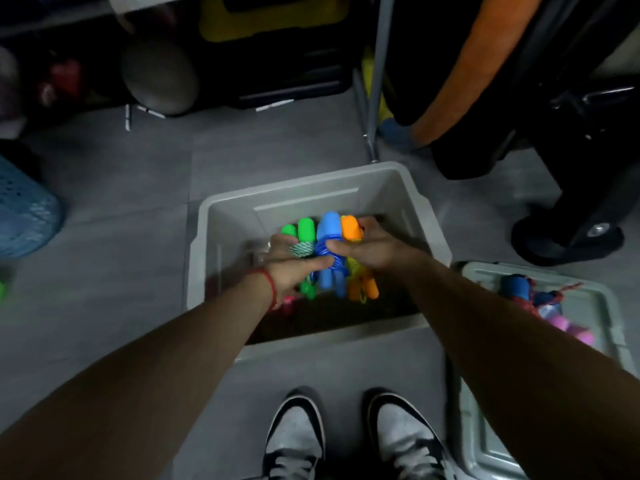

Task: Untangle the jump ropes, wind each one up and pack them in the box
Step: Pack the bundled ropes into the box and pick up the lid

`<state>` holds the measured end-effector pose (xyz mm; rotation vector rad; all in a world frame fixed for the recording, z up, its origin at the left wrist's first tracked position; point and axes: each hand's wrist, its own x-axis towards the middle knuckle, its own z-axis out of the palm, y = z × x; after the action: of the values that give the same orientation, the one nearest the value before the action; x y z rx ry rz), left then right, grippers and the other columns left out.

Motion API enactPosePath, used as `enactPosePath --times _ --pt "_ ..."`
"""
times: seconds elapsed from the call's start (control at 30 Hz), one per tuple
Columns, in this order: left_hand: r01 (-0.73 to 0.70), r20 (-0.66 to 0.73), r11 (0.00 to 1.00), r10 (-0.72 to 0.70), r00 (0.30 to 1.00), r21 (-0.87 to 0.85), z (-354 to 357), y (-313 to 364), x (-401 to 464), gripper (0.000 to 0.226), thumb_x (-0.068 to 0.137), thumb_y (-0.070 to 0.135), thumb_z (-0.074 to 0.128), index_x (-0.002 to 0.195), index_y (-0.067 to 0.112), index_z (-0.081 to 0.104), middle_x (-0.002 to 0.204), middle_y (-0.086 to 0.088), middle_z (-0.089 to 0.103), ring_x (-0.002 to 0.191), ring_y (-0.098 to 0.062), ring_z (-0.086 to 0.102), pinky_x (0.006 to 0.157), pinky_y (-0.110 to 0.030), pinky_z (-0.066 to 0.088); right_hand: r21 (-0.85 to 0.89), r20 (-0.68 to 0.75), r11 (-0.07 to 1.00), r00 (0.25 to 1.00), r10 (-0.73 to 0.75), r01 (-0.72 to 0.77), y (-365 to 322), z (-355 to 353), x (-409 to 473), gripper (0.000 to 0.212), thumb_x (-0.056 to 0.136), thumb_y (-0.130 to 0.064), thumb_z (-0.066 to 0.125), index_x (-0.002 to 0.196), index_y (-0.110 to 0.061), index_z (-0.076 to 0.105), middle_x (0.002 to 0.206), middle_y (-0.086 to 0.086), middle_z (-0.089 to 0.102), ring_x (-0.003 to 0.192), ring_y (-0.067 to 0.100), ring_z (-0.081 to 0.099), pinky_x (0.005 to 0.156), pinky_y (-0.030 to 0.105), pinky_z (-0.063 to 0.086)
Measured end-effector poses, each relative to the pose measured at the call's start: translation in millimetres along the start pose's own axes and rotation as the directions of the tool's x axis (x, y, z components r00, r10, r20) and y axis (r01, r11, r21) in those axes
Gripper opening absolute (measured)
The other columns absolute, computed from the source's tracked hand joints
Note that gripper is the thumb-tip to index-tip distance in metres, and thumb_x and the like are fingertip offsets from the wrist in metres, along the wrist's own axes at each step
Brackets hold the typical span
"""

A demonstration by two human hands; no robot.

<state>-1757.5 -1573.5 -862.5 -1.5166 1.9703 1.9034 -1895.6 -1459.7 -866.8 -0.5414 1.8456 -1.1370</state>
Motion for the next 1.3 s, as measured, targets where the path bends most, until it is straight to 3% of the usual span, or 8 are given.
enactPosePath --times 0.1,0.27,0.43,0.6,0.7,0.9,1.1,1.3 --pt "-0.049 -0.113 0.889 0.113 0.987 0.456 9.9 -24.6 32.1 0.086 0.058 0.042 0.084 0.131 0.022 0.043 0.112 -0.016 0.064 0.087 -0.031 0.072 0.068 -0.04 0.06 -0.263 -0.052 0.964 0.998 0.022 -0.035 22.5 2.4 26.0 0.029 0.087 -0.027 0.078 0.097 -0.008 0.059 0.083 0.002 0.057 0.077 0.013 0.057 0.085 0.03 0.053" --pt "-0.048 -0.107 0.788 0.143 0.984 0.613 6.5 -30.9 28.9 0.076 0.066 0.021 0.077 0.137 0.023 0.051 0.139 -0.017 0.048 0.125 -0.033 0.05 0.108 -0.032 0.042 -0.484 0.056 0.875 0.997 0.053 -0.019 18.5 1.4 27.9 0.018 0.084 0.001 0.061 0.1 -0.007 0.059 0.098 0.018 0.067 0.082 0.026 0.064 0.067 0.035 0.053" --pt "-0.111 -0.194 0.864 0.233 0.953 0.491 2.7 -0.2 -13.1 0.033 0.085 0.01 0.068 0.116 0.02 0.068 0.118 -0.004 0.067 0.095 -0.015 0.066 0.075 -0.012 0.041 -0.355 -0.076 0.933 0.992 -0.096 0.063 5.1 -17.1 -5.4 0.032 0.092 -0.01 0.063 0.124 -0.008 0.063 0.125 0.013 0.064 0.118 0.03 0.06 0.104 0.039 0.048" --pt "-0.507 -0.051 0.839 0.526 0.849 0.199 49.6 44.8 -108.9 0.034 0.081 -0.006 0.057 0.098 0.022 0.066 0.092 0.009 0.067 0.078 -0.004 0.063 0.072 -0.013 0.047 0.19 -0.359 0.955 0.922 -0.146 0.226 -22.0 -57.5 -124.1 0.009 0.092 -0.005 0.065 0.099 -0.007 0.07 0.09 0.007 0.071 0.074 0.013 0.07 0.071 0.03 0.059" --pt "-0.653 0.146 0.754 0.64 0.755 0.073 111.4 49.3 -164.5 0.036 0.074 0.006 0.052 0.103 0.024 0.063 0.098 0.007 0.067 0.083 -0.013 0.065 0.074 -0.018 0.05 -0.07 -0.529 0.99 0.836 -0.144 0.126 7.2 -98.1 -192.8 0.011 0.088 -0.026 0.06 0.089 -0.02 0.069 0.076 0.001 0.071 0.072 0.019 0.071 0.068 0.038 0.058" --pt "-0.518 0.577 0.827 0.32 0.752 0.217 235.9 24.4 -185.4 0.062 0.083 0.023 0.073 0.139 0.017 0.048 0.111 0.01 0.053 0.104 -0.004 0.058 0.082 -0.003 0.038 -0.122 -0.751 0.866 0.616 0.238 -0.484 152.0 -149.5 -256.3 0.04 0.091 -0.02 0.067 0.127 -0.005 0.061 0.12 0.024 0.066 0.113 0.037 0.062 0.088 0.035 0.046" --pt "-0.512 0.551 0.628 0.153 0.82 0.587 310.2 -4.1 -101.6 0.096 0.088 0.036 0.066 0.159 0.018 0.004 0.157 -0.014 0.024 0.142 -0.032 0.032 0.116 -0.034 0.03 0.127 -0.577 0.879 0.687 0.443 -0.46 209.7 -154.9 -222.7 0.084 0.089 -0.051 0.067 0.155 -0.019 0.026 0.14 0.013 0.058 0.122 0.034 0.06 0.103 0.043 0.047" --pt "-0.352 0.448 0.679 0.038 0.893 0.644 325.9 -12.7 -57.6 0.083 0.088 0.023 0.071 0.154 0.004 0.024 0.152 -0.019 0.038 0.137 -0.031 0.043 0.11 -0.033 0.036 0.467 -0.681 0.819 0.455 0.573 -0.334 227.5 -144.3 -178.4 0.061 0.078 -0.043 0.077 0.118 -0.004 0.051 0.104 0.012 0.069 0.095 0.031 0.068 0.082 0.043 0.056"
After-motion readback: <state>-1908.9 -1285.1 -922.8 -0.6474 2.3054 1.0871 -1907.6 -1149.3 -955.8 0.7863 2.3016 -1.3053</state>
